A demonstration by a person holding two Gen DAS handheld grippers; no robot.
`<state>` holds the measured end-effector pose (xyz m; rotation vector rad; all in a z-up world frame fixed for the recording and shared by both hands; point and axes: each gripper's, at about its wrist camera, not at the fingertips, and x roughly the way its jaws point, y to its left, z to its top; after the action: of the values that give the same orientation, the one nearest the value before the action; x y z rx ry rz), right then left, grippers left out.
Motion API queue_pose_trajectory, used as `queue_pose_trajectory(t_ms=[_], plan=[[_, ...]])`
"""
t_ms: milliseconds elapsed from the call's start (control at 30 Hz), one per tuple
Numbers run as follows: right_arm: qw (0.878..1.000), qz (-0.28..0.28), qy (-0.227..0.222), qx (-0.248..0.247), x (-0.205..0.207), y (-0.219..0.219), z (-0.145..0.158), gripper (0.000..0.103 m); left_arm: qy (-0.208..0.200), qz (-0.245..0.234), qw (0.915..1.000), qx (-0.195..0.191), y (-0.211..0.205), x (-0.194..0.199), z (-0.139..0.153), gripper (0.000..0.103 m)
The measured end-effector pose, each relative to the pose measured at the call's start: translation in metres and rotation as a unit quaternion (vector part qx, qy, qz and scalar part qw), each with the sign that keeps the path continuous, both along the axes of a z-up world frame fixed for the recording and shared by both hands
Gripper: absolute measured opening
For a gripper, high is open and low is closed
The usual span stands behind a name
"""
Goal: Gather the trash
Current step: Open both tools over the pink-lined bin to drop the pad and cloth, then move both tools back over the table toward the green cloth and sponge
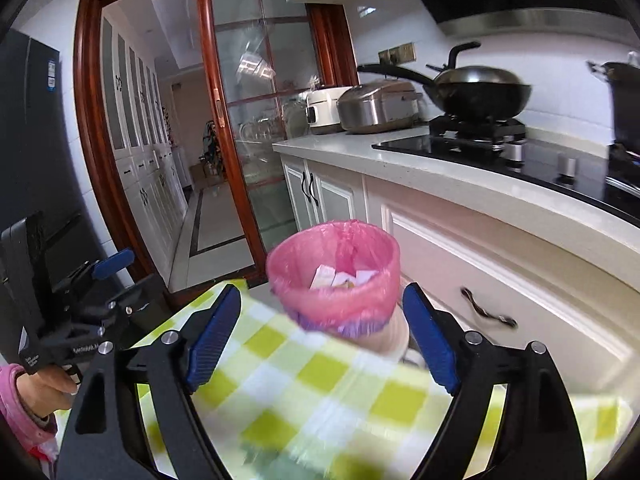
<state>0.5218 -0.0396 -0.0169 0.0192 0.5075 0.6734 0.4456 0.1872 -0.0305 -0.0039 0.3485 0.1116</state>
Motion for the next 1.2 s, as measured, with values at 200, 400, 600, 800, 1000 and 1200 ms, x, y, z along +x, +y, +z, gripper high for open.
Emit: queue_pose_trajectory(t_ms=[200,400,600,800,1000,1200], plan=[[1.0,-0.014,0.009,-0.005,-0.087,-0.032,-0.006,0.084,0.012,0.002,0.9994,-0.034,-0.028,-0.083,-0.009,0.098],[0.998,-0.041,0.047,-0.02,-0.137,-0.06,-0.047,0.084,0.032,0.007,0.9982,-0.051,-0.047,-0.129,-0.03,0.098],[0.994,-0.061,0.082,-0.031,-0.164,-0.076,-0.09,0.084,0.056,0.004,0.997,-0.052,-0.064,-0.148,-0.055,0.098],[0.989,-0.079,0.107,-0.063,-0.148,-0.081,-0.119,0.084,0.078,-0.009,0.9955,-0.053,-0.082,-0.148,-0.074,0.098],[0.984,-0.086,0.123,-0.094,-0.115,-0.084,-0.142,0.084,0.091,-0.01,0.9953,-0.033,-0.088,-0.143,-0.085,0.098],[0.984,-0.076,0.118,-0.109,-0.086,-0.083,-0.149,0.084,0.095,0.004,0.995,-0.032,-0.083,-0.129,-0.091,0.098]])
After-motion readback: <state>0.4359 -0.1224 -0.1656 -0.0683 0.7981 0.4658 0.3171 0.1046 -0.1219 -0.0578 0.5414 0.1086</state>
